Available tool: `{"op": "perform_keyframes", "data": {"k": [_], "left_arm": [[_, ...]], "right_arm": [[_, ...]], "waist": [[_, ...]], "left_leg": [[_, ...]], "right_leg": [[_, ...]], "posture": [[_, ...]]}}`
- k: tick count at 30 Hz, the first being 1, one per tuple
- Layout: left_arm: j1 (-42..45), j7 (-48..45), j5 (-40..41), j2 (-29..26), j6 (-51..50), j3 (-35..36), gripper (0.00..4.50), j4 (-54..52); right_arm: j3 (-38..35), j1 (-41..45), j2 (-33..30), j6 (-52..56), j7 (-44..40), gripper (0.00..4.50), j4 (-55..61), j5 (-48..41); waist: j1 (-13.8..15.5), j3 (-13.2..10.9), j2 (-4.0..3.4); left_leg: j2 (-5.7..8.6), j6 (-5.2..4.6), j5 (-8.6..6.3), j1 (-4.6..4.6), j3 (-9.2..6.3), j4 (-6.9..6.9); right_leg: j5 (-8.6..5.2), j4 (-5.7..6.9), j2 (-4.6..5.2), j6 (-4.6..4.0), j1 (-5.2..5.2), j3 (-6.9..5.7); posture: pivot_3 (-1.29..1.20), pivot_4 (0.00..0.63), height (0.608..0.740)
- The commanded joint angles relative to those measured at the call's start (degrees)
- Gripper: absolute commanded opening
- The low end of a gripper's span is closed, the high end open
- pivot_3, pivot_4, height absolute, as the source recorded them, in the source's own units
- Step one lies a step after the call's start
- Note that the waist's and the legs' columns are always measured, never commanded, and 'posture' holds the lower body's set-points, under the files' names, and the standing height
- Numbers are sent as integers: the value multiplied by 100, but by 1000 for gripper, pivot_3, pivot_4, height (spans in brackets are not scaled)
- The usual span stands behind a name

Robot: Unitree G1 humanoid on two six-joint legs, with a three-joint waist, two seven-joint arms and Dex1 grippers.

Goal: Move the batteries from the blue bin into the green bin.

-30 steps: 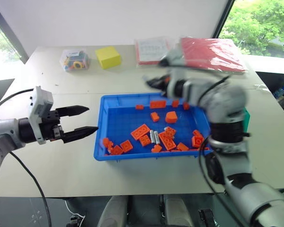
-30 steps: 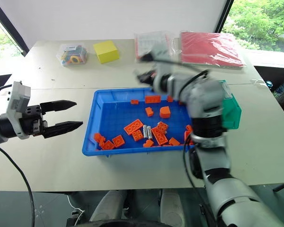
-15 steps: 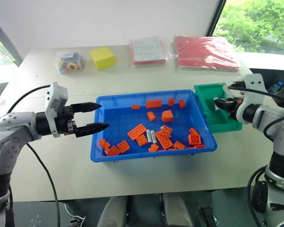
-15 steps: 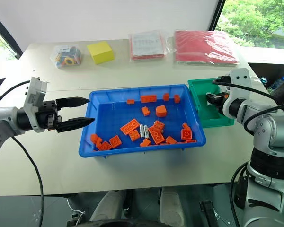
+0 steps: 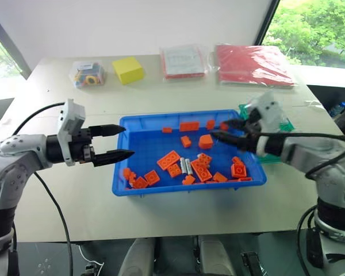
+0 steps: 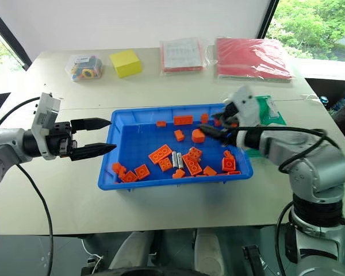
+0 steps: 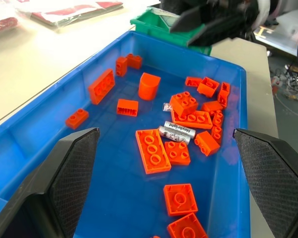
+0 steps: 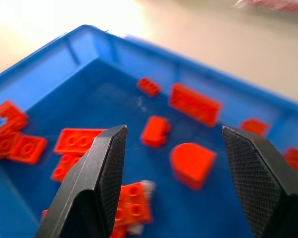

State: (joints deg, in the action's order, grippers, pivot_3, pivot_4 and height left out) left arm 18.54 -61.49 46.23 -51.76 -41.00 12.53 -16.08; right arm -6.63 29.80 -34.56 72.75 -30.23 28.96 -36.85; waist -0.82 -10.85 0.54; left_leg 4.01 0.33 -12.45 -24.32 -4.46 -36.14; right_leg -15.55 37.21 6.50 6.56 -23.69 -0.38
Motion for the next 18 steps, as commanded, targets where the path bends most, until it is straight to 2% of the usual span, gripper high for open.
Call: {"op": "perform_keyframes", "data": {"k": [1,6,18], "left_arm": [[-1,51,46,-50,12,186,4500,-169],[-135,151,107,-82,-40,325,4500,-296],[-371,405,257,-112,-210,653,4500,-563]], "right_arm": [[608,192,198,-53,68,3087,-258,101],[1355,413,624,-251,158,3087,-758,375],[2118,594,571,-564,-377,3087,-1206,636]], "waist": [[1,0,0],[-12,0,0],[-5,0,0]], "left_leg": [[1,0,0,0,0,1],[0,1,0,-1,-1,3],[3,1,0,-1,-3,2]], "right_leg": [[0,0,1,0,0,0],[0,2,-1,0,-6,1],[0,2,-2,0,-6,0]], "posture": [[0,150,736],[0,150,736],[0,150,736]]}}
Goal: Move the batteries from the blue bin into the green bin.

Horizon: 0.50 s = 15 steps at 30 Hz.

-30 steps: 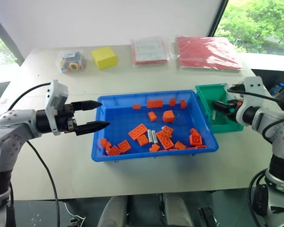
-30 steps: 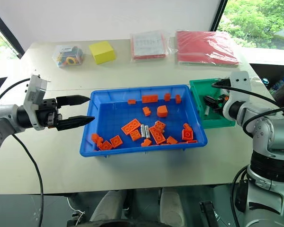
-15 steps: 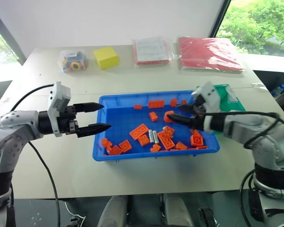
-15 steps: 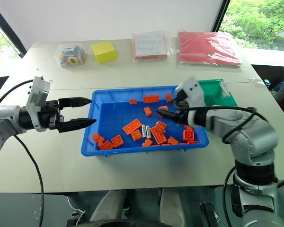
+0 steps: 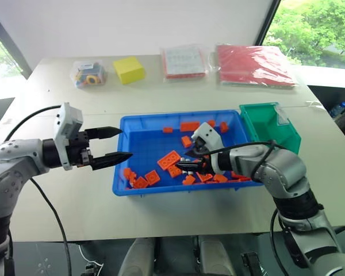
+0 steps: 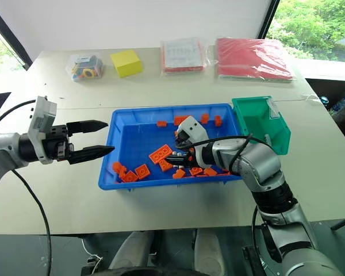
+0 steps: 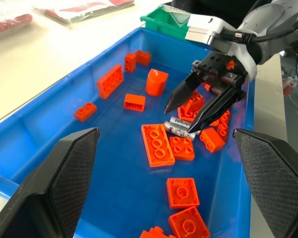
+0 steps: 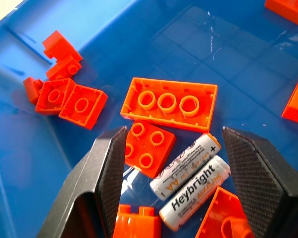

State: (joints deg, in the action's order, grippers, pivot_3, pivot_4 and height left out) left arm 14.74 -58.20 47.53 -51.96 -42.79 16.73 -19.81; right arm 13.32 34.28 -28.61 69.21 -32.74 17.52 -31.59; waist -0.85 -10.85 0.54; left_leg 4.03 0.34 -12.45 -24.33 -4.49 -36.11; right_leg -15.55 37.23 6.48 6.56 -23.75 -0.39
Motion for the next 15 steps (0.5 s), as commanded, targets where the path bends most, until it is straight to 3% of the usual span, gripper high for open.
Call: {"op": "perform_keyframes", "data": {"k": [1,15], "left_arm": [[2,96,144,-91,-51,248,4500,-213],[-75,329,250,-66,-97,355,4500,-339]], "right_arm": [[170,152,-37,-259,-162,3087,-113,155],[621,238,-95,-824,-494,3087,-759,812]], "waist": [[-1,0,0],[-1,2,3]], "left_leg": [[0,0,0,1,0,0],[0,1,0,3,0,-1]], "right_leg": [[0,0,0,0,0,0],[0,2,-2,0,2,0]], "posture": [[0,150,736],[0,150,736]]}}
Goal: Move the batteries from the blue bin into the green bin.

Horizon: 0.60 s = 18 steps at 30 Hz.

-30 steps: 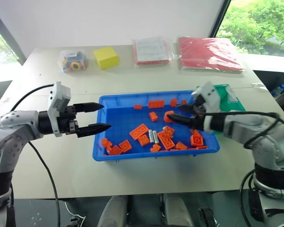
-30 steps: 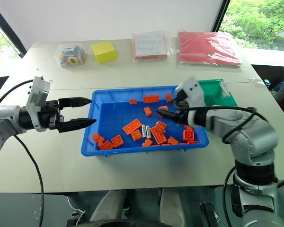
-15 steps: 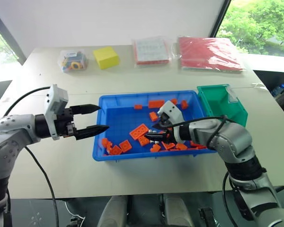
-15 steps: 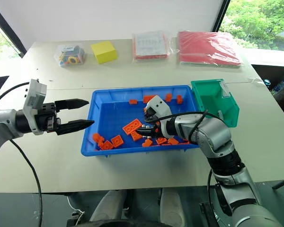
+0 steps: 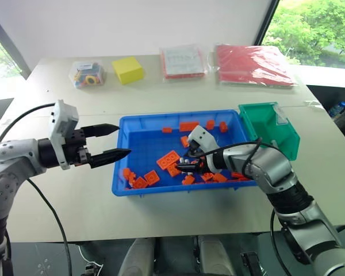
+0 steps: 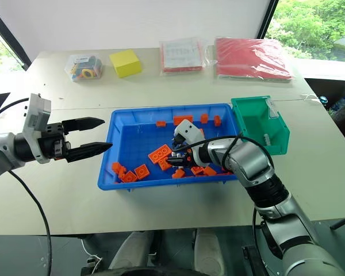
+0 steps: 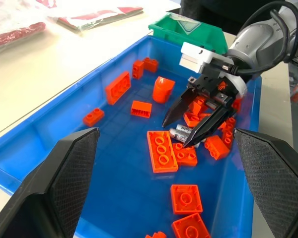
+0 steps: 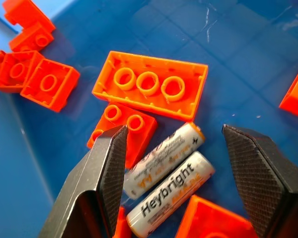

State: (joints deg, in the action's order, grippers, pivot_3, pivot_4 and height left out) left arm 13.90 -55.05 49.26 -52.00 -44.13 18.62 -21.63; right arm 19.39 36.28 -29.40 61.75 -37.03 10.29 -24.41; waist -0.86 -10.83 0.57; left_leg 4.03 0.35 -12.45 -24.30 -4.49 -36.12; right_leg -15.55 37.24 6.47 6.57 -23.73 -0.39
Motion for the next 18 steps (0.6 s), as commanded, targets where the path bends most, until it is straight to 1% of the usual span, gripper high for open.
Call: {"op": "perform_keyframes", "data": {"k": [1,7,10,13,15,18], "left_arm": [[6,18,76,-61,38,169,4500,-158],[8,7,56,-49,67,144,4500,-141],[35,-43,8,-43,116,86,4500,-88],[117,-80,-41,-30,171,32,4500,-5],[136,-95,-55,-23,200,16,4500,24],[166,-126,-92,-3,247,-21,4500,67]], "right_arm": [[11,23,-28,-87,-81,3087,-35,113],[-192,7,-54,29,-144,3087,60,75],[-374,94,-36,266,-147,3087,305,-90],[-396,117,-14,411,-154,3087,534,-145],[-323,104,-15,367,-159,3087,614,-107],[-255,284,-140,-82,-386,3087,652,8]], "waist": [[1,1,1],[3,1,1],[4,1,1],[6,1,1],[0,1,1],[-3,0,1]], "left_leg": [[0,0,0,1,0,0],[0,0,0,4,0,0],[0,0,0,4,0,0],[0,0,0,4,0,0],[0,0,0,4,-1,2],[0,0,0,4,0,1]], "right_leg": [[0,0,0,0,1,0],[0,0,0,0,4,0],[0,0,0,0,4,0],[0,0,1,0,3,0],[0,0,1,0,3,0],[0,0,0,0,3,0]], "posture": [[0,150,736],[0,150,736],[0,150,736],[0,150,736],[0,150,736],[0,150,736]]}}
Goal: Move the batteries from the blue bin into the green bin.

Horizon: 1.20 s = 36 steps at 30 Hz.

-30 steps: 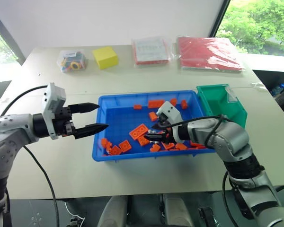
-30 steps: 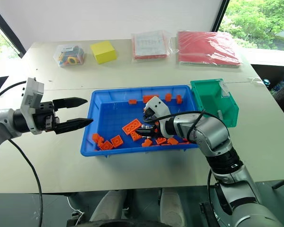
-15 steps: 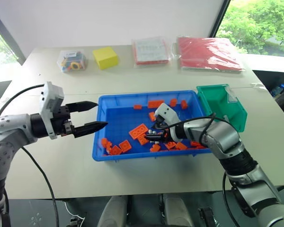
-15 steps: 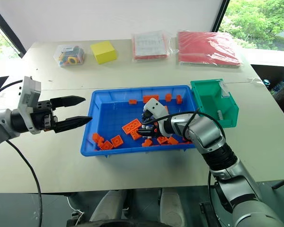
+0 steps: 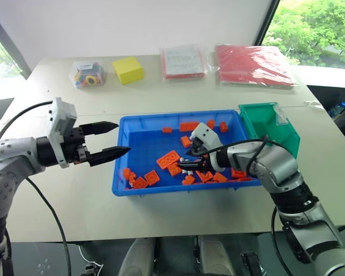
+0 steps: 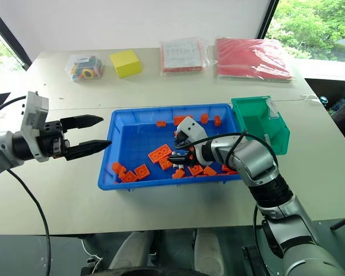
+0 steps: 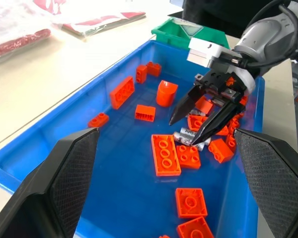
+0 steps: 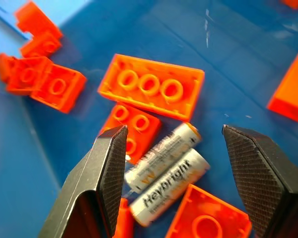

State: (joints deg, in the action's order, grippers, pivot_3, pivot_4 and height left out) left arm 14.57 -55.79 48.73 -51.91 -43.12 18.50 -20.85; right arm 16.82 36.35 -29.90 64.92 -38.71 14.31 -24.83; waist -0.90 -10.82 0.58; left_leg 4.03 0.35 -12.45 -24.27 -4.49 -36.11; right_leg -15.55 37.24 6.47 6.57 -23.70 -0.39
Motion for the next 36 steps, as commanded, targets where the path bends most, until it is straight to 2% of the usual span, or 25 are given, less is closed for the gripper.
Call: {"op": "perform_keyframes", "data": {"k": [1,2,6,8,11,12,13,29,36], "left_arm": [[103,-74,-56,-2,167,-24,4500,1],[105,-91,-69,5,181,-33,4500,8],[169,-115,-117,49,253,-112,4500,71],[172,-110,-124,77,285,-127,4500,74],[131,-98,-126,102,295,-112,4500,27],[104,-95,-116,100,289,-93,4500,-1],[90,-97,-109,90,285,-77,4500,-12],[-221,-298,72,-238,141,140,4500,-293],[-342,-629,-78,-454,287,83,4500,-383]], "right_arm": [[10,370,-202,-551,-413,3087,253,44],[15,425,-280,-643,-551,3087,250,34],[363,513,-885,-2268,-1784,3087,191,423],[470,542,-972,-2604,-2197,3087,-15,476],[664,567,-998,-3107,-2574,3949,-365,744],[761,556,-1018,-3392,-2720,4431,-465,892],[838,555,-1021,-3597,-2830,4479,-556,1012],[1372,1035,-333,-5728,-3310,4479,-2547,2623],[1511,1304,-303,-5818,-3738,4479,-2939,3045]], "waist": [[1,-1,-1],[3,-1,-1],[20,0,0],[10,0,0],[-23,0,1],[-21,0,1],[-15,0,0],[-4,0,0],[-4,-1,0]], "left_leg": [[0,0,0,0,0,0],[0,0,0,0,1,-1],[2,0,0,0,0,-1],[2,0,0,0,0,0],[0,0,0,0,1,-1],[0,0,0,1,1,-2],[0,0,0,1,1,-2],[1,4,1,3,0,-2],[1,5,1,6,0,-1]], "right_leg": [[0,0,0,0,0,0],[0,0,0,0,0,-1],[0,-2,0,0,2,-7],[0,-4,-1,1,4,-9],[0,-2,-2,1,3,-8],[0,-1,-2,2,2,-7],[0,0,-2,2,3,-7],[1,0,-2,1,3,-7],[1,0,-2,1,4,-7]], "posture": [[0,150,736],[0,150,736],[0,150,736],[0,150,736],[0,150,736],[0,150,736],[0,150,736],[0,150,736],[0,150,736]]}}
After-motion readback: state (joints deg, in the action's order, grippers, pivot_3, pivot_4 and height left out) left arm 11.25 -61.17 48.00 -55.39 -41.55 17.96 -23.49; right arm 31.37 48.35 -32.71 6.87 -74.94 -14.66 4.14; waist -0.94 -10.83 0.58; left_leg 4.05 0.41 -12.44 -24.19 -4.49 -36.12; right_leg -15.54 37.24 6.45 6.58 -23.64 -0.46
